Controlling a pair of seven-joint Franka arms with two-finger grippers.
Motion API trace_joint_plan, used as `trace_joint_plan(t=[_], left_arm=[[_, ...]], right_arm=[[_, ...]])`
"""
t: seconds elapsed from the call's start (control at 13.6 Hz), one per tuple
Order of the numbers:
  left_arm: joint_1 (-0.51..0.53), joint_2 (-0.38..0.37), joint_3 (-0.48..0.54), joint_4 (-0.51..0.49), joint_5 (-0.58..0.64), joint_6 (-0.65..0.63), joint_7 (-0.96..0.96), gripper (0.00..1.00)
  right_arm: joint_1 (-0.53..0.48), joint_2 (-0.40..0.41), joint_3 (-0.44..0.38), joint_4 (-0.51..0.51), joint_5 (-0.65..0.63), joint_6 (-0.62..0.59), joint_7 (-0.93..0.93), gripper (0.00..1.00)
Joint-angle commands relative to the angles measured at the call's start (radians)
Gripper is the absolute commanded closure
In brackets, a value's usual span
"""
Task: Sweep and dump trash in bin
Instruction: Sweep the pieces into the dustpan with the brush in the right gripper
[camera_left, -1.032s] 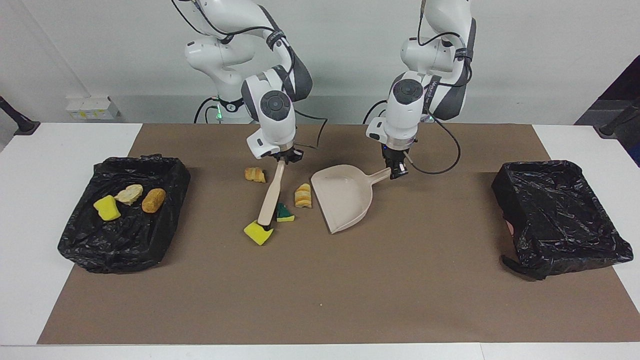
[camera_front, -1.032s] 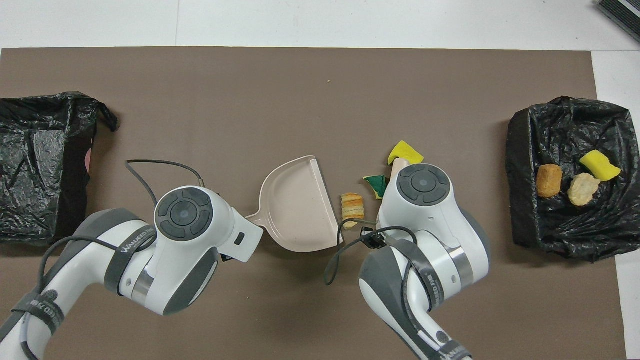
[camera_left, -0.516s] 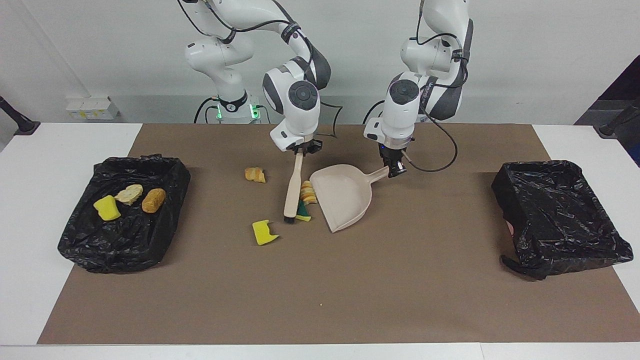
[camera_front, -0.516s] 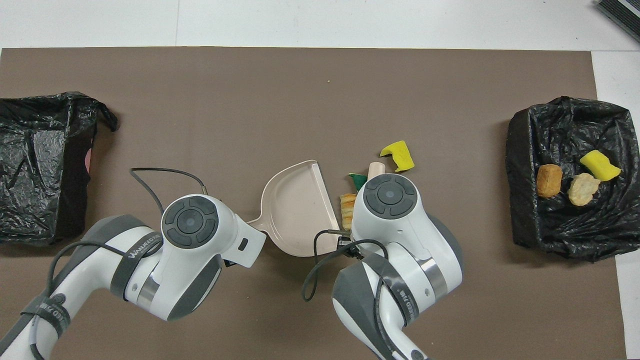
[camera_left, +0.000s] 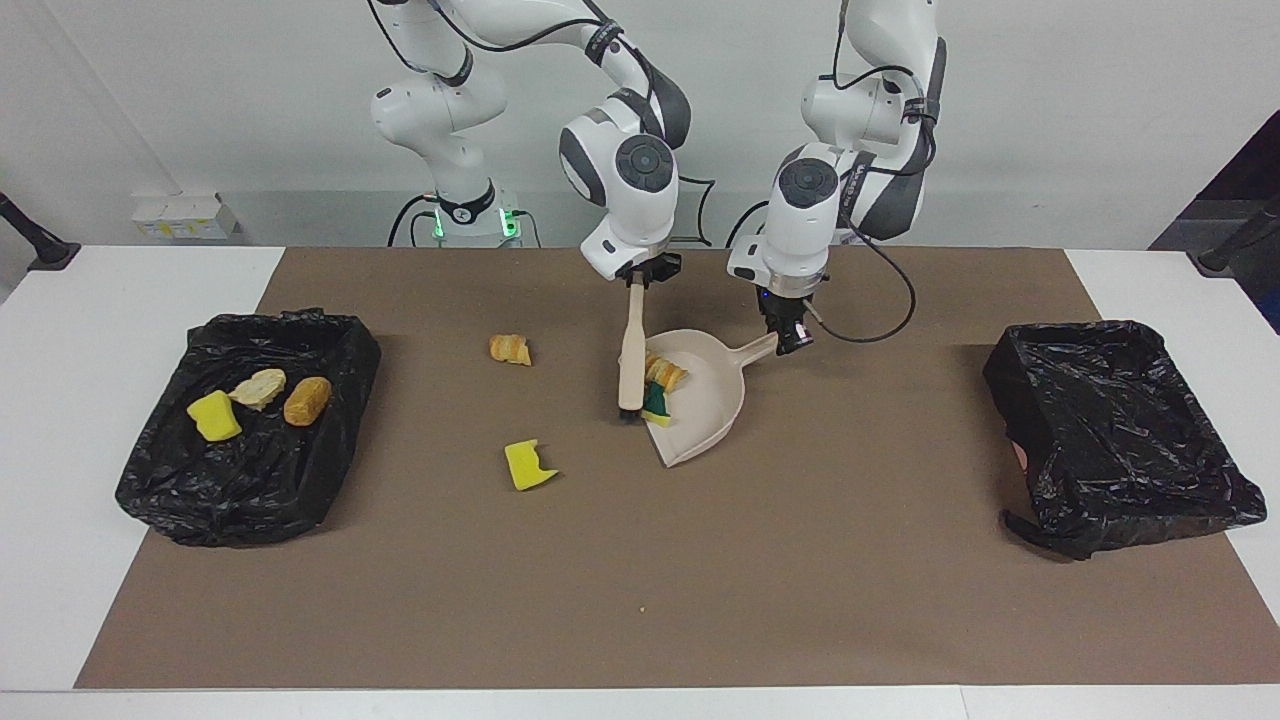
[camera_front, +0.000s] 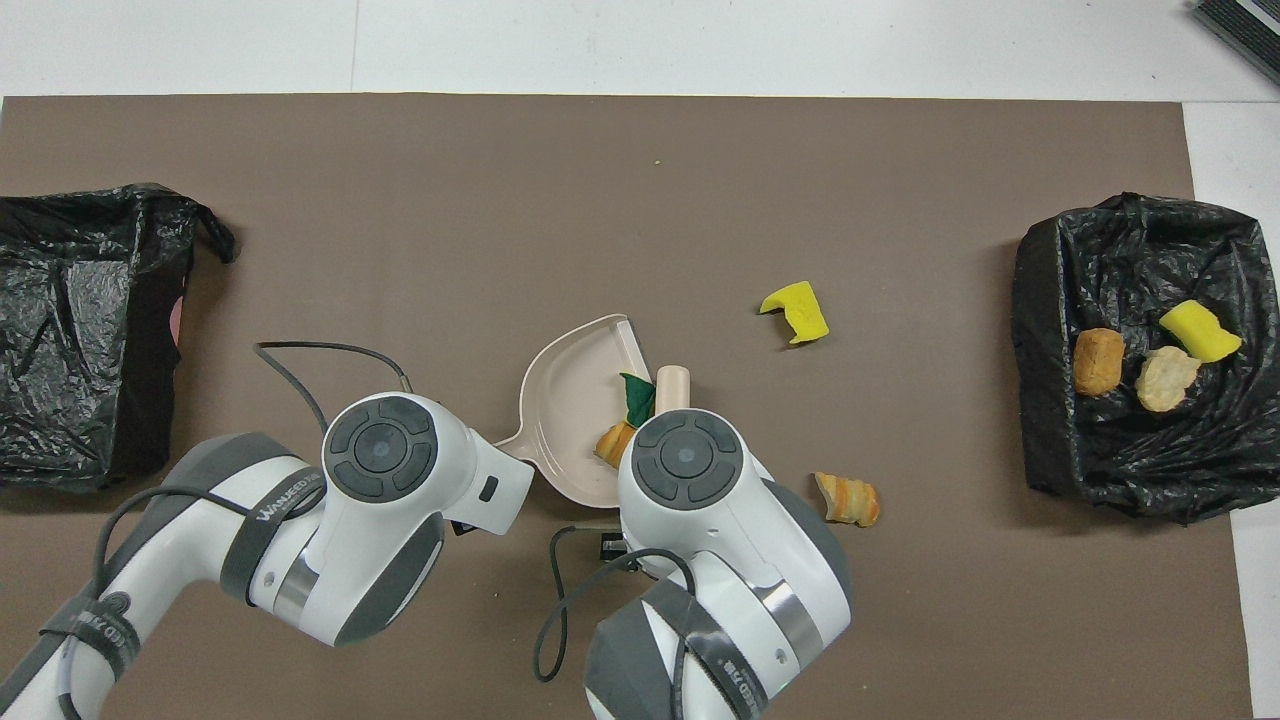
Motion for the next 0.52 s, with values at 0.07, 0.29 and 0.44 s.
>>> trace_joint_plan(t=[0.07,0.29,0.44], left_arm=[[-0.008,-0.027,0.014,-0.025,0.021,0.017,-0.027,1.00],[0.001,-0.022,0.014,-0.020,0.021,0.026,-0.025,1.00],[0.001,-0.022,0.014,-0.020,0.021,0.023,-0.025,1.00]], right_arm=[[0.007,-0.047,0.000,0.006,0.026,-0.042,-0.009,1.00],[0.001,-0.078,-0.002,0.000,0.026,-0.088,-0.007,1.00],[-0.009,-0.105,-0.005,-0.020,0.026,-0.101,-0.003,1.00]])
